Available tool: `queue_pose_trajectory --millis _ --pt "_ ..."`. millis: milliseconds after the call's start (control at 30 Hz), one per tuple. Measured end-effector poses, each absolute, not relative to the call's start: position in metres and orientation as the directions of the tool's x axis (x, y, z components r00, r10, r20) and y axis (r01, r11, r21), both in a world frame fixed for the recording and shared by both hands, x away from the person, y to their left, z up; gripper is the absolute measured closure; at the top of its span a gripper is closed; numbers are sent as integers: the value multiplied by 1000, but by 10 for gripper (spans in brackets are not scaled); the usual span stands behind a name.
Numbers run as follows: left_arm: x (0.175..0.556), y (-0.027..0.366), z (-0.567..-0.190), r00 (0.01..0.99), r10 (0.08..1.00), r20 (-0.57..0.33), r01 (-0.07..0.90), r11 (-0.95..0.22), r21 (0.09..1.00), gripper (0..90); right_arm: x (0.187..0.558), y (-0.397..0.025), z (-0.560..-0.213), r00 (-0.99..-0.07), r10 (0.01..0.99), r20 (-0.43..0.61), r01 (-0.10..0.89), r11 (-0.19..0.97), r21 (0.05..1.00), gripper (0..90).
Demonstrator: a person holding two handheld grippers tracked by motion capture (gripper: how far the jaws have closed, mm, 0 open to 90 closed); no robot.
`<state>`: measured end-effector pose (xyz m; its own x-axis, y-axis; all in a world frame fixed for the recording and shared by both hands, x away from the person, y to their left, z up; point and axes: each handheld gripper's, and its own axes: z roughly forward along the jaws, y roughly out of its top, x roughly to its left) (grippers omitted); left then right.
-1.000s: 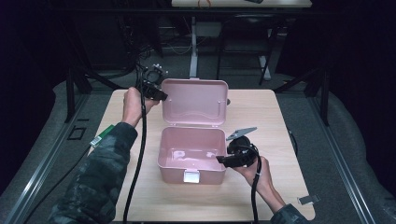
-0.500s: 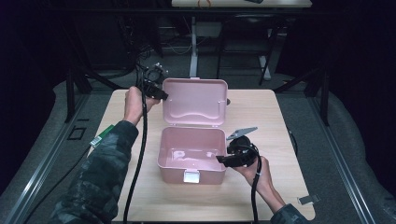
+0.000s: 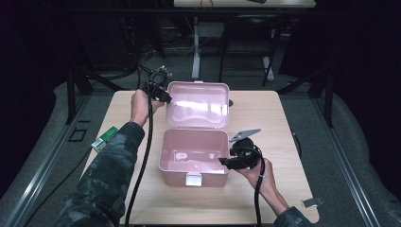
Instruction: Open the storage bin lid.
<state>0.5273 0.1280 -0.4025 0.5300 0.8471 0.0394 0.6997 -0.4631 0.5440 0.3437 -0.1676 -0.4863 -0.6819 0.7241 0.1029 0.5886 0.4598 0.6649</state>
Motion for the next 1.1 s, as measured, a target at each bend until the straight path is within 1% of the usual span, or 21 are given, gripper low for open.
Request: queue_pose_trajectory --millis 400,733,933,1100 --pt "540 127 -423 507 862 -2 745 -437 504 805 343 -167 -486 -680 727 100 588 459 666 472" --pt "549 126 -443 474 880 -36 794 -409 449 801 343 -167 -487 -678 728 98 587 456 669 473" --pt "551 124 -458 459 888 -34 808 -402 430 791 343 -168 -487 -675 731 101 589 451 670 474" --pt "550 124 -458 456 890 -22 809 -404 426 787 344 -168 -487 -670 736 99 590 446 673 482"
